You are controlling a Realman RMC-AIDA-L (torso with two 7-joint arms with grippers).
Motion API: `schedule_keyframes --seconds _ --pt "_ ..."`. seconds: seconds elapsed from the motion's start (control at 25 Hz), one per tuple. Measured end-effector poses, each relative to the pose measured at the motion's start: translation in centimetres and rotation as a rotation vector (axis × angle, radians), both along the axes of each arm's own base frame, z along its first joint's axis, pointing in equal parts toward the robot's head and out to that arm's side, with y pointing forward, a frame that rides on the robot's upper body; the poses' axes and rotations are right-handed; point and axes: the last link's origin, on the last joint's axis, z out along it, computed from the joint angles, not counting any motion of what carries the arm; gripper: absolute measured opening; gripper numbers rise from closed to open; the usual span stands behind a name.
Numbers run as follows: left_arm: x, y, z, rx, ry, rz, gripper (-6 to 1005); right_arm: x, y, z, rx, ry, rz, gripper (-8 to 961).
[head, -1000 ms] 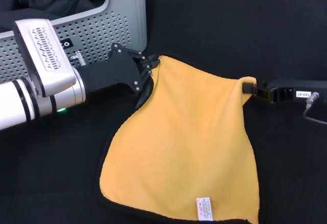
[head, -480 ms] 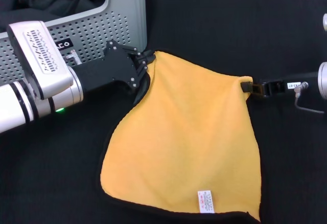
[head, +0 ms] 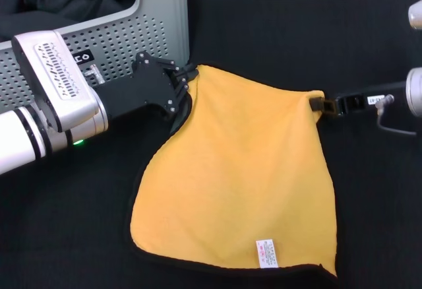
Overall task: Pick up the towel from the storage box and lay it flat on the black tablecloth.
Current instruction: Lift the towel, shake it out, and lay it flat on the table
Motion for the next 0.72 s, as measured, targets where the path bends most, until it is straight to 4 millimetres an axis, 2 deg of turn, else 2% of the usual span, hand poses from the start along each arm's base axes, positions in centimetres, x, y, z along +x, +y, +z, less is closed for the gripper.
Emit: schedule_keyframes --seconds 0.44,0.72 --pt "-0.7 0.1 -0.3 0.031 0.037 0.009 27 -3.4 1.1 0.2 0.000 -0.056 0.018 4" --pt "-0.7 0.5 0.2 0.081 0.019 0.007 28 -3.8 1.6 0.4 0.005 -0.145 0.000 4"
